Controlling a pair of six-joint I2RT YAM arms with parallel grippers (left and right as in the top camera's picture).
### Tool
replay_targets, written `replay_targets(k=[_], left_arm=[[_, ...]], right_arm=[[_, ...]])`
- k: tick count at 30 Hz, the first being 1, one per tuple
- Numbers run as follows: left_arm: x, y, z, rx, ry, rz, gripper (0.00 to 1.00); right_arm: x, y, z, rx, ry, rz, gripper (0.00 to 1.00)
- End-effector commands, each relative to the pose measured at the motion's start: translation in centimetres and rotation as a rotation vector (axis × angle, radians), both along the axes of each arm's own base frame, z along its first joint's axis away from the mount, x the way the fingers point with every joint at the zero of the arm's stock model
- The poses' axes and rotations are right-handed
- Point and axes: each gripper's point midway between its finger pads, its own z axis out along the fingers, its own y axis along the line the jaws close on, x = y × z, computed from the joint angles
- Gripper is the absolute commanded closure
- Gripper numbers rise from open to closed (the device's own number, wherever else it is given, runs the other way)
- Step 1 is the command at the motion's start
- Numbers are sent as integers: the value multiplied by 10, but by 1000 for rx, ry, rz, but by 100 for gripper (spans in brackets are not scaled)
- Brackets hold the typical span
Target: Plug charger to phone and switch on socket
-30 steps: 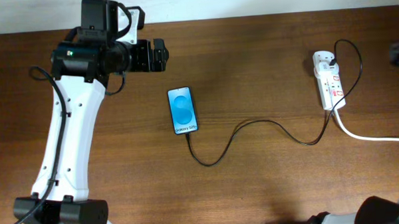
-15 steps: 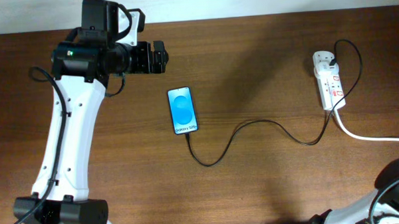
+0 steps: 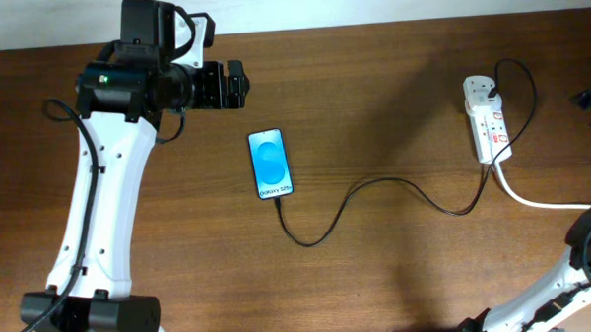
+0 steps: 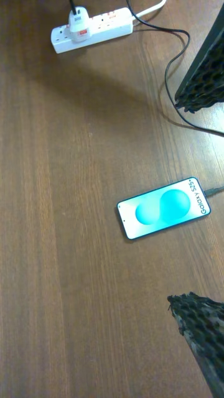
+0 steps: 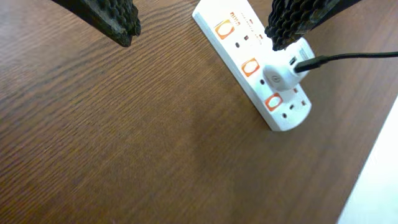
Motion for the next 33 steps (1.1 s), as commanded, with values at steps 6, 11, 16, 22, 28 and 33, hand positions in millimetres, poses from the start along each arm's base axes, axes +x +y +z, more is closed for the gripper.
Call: replay_targets(k=[6,11,16,22,28,33], left_arm=[[-1,3,11,3,-30,3,1],[-1,3,11,3,-30,3,1],[-1,2,11,1,-29,1,1],[-1,2,11,1,-29,1,1],[-1,2,11,1,-29,1,1],[-1,2,11,1,-29,1,1]], right_arm=[[24,26,-41,24,32,134,30],[35,42,-60,37,51,181,30],[42,51,-75,44,60,212,30],[47,63,-92,48,77,256,30],[50,74,-105,51,96,297,30],[50,79,-116,61,109,309,30]])
